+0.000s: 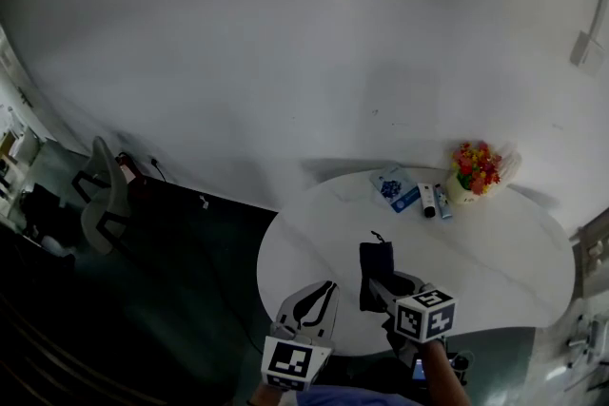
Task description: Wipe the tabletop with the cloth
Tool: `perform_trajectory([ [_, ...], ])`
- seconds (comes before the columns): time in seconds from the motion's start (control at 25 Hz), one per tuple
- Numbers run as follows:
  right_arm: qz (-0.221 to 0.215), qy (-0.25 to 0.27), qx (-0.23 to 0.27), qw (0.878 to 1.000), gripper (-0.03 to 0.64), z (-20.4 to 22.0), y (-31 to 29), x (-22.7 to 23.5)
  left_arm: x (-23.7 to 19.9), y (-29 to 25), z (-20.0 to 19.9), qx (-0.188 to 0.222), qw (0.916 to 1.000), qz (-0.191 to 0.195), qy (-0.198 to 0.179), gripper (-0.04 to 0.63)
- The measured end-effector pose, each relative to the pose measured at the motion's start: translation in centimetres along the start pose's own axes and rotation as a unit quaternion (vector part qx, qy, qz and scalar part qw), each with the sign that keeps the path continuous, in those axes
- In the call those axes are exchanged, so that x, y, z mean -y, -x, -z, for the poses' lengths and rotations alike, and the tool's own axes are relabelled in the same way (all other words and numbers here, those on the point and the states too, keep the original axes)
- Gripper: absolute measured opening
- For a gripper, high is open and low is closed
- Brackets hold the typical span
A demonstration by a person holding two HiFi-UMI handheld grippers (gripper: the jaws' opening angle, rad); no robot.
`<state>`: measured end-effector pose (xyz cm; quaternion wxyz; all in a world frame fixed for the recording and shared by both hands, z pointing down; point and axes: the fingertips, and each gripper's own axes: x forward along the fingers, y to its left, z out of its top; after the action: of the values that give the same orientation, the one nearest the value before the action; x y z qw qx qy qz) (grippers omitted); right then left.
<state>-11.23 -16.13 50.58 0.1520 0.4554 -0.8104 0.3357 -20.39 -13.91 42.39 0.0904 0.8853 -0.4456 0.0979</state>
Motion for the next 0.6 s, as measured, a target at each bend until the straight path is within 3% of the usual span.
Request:
perform_trajectory([
  [0.4, -0.060, 0.048, -0.049, 0.996, 0.098, -3.1, -13.9, -2.6, -3.7, -1.1, 1.1, -0.005, 0.9993, -0.020, 0.030, 0.026],
  [0.6, -0.084, 0.035, -0.072, 0.993, 0.098, -3.4, -20.2, -3.6, -5.7, -0.8, 1.3, -0.007, 0.9982, -0.042, 0.042, 0.026],
])
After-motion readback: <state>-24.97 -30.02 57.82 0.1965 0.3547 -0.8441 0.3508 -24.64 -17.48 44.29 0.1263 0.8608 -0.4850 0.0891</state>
